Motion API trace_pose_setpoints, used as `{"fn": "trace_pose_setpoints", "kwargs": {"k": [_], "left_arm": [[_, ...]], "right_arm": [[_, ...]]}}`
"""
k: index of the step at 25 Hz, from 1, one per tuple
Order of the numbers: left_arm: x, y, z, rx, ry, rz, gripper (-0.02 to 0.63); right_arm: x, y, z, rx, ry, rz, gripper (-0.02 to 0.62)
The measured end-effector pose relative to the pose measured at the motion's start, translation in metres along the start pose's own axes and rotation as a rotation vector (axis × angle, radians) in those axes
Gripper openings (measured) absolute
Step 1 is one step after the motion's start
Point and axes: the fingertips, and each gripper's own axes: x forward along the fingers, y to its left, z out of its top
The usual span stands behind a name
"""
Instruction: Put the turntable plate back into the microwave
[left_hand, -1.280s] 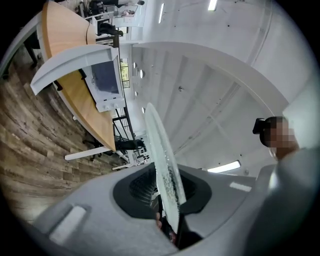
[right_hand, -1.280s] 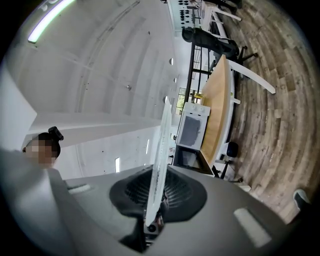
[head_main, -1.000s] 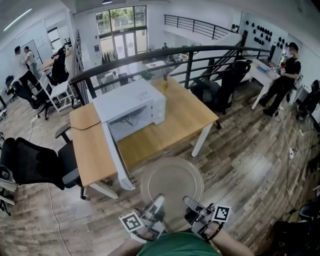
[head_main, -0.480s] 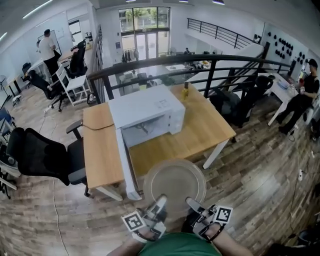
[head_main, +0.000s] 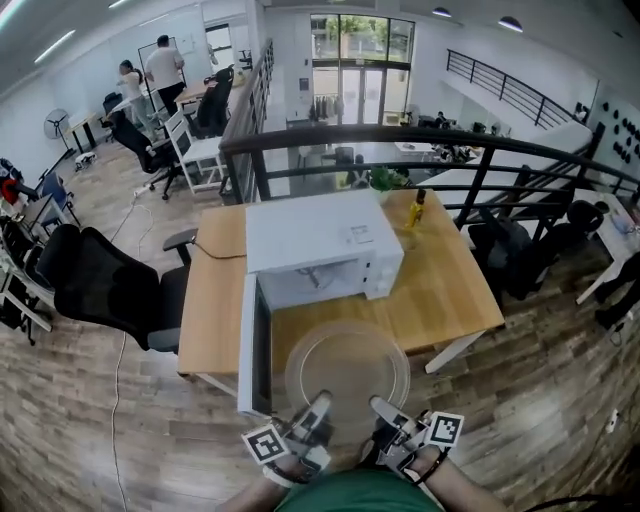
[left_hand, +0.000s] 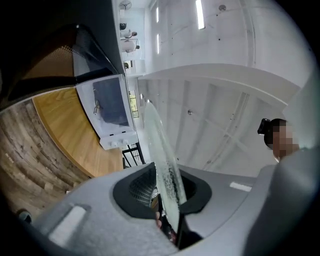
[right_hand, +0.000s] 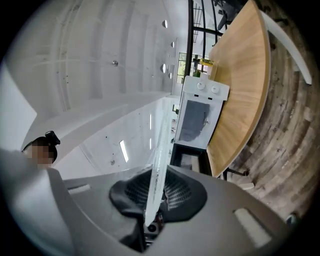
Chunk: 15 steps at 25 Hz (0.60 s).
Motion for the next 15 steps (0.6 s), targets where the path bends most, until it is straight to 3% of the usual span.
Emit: {"fn": "trace_pose_setpoints", "kwargs": {"k": [7, 15], "left_arm": [[0.05, 0.017, -0.003, 0.032, -0.102, 0.051, 0.058], [0.085, 0.028, 0.008, 0.066, -0.176, 0.062, 0.058]], "right_arm": [[0.003, -0.021, 0.059, 0.03, 0.12, 0.038, 0.043], [0.019, -0.034, 0.098, 0.052, 0.189, 0.071, 0.043]]}}
